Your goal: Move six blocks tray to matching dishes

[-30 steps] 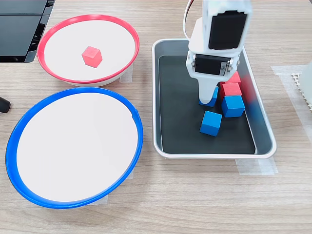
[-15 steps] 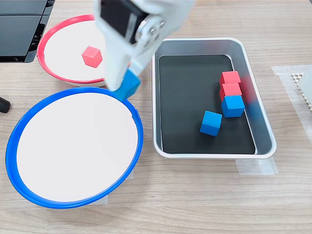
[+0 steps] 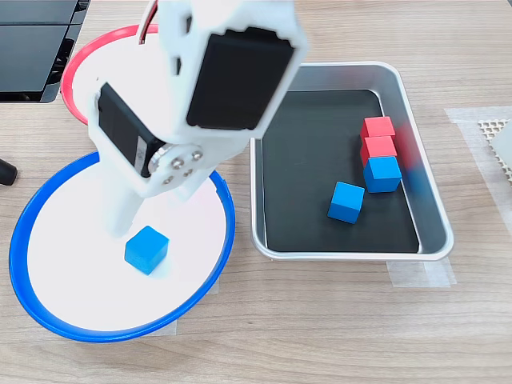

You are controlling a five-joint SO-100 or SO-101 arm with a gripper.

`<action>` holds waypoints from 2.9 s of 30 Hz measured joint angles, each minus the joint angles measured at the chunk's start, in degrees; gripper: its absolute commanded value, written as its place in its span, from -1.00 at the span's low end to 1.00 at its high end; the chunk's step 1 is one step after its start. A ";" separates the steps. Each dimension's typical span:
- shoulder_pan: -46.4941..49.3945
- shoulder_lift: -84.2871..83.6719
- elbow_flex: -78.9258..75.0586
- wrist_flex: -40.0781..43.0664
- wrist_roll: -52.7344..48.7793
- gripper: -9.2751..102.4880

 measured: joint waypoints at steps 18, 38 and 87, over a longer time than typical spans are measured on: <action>7.29 27.42 44.30 11.69 -28.30 -0.48; 4.31 26.46 54.49 -3.78 -33.75 -0.78; 15.82 46.32 60.73 5.10 -35.07 -0.81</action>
